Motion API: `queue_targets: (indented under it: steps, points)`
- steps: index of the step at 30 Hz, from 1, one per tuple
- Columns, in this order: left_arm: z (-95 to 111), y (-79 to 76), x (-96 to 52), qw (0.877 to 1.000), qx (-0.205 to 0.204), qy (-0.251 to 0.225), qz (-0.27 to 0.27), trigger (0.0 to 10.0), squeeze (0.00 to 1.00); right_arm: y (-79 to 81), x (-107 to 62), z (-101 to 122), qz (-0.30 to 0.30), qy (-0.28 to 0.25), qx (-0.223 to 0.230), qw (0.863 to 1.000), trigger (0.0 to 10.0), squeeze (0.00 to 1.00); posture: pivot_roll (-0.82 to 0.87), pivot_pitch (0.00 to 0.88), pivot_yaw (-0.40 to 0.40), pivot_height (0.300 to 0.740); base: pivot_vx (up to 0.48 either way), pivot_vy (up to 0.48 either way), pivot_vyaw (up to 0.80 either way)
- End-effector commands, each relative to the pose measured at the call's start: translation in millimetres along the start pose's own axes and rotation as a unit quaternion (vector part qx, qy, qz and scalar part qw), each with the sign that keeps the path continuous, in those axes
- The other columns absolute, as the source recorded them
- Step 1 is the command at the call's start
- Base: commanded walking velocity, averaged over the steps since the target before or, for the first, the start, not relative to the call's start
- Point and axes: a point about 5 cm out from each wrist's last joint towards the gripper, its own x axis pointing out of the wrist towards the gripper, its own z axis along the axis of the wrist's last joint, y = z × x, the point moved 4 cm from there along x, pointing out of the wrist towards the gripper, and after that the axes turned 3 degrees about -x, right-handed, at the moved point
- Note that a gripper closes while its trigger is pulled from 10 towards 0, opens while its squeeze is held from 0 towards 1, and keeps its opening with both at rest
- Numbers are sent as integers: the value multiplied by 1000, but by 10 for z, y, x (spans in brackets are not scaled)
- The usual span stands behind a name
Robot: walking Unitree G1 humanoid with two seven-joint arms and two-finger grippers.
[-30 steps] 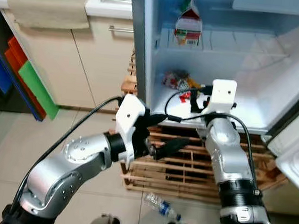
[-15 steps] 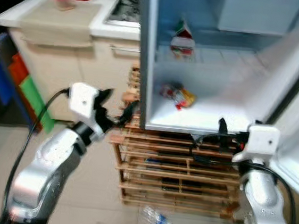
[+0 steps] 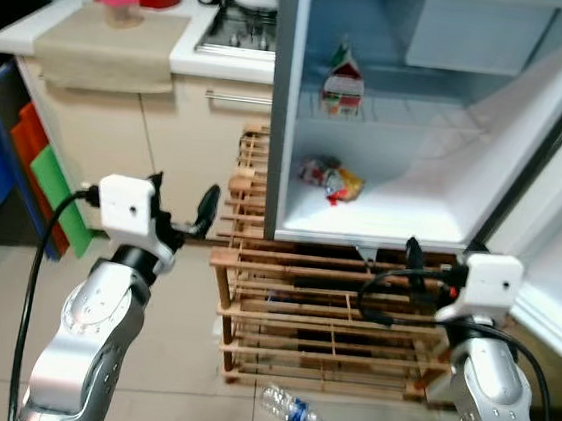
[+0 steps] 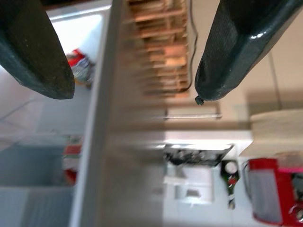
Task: Restocking fridge
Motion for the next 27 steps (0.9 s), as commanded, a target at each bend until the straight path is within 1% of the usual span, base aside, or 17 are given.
queue_targets:
  steps: [1,5,10,12,13,15,18,22,27]
  points:
    - [-14,-35,18,1000,9,0,-6,10000,0,-24,94,4,-6,4,16,1000,10000,0,-87,0,50,740,0,0,0]
    - [11,-19,66,1000,16,-4,-1,10000,0,-3,147,32,1,0,14,1000,10000,0,-85,0,49,740,0,-129,0]
    - [9,-38,85,1000,16,-6,0,10000,0,8,175,-2,9,6,12,1000,10000,0,-72,0,39,740,-274,-337,0]
    - [9,-47,92,1000,17,-7,0,10000,0,30,190,-11,13,8,13,1000,10000,0,-69,0,36,740,-274,-334,0]
    - [15,-50,95,1000,18,-11,1,10000,0,67,202,-12,20,8,13,1000,10000,0,-68,0,35,740,-259,-337,0]
    - [15,-54,99,1000,18,-11,1,10000,0,79,204,-14,23,8,11,1000,10000,0,-66,0,34,740,-129,-311,0]
    - [18,-81,103,1000,20,-12,-5,10000,0,114,202,-41,31,12,10,999,10000,0,-61,0,36,740,0,0,0]
    - [16,-81,96,1000,21,-10,-7,10000,0,110,202,-84,29,19,12,999,10000,0,-58,0,38,740,0,-123,0]
    - [23,-95,95,1000,17,-13,-13,10000,0,122,193,-126,31,25,11,999,10000,0,-58,0,37,740,0,0,0]
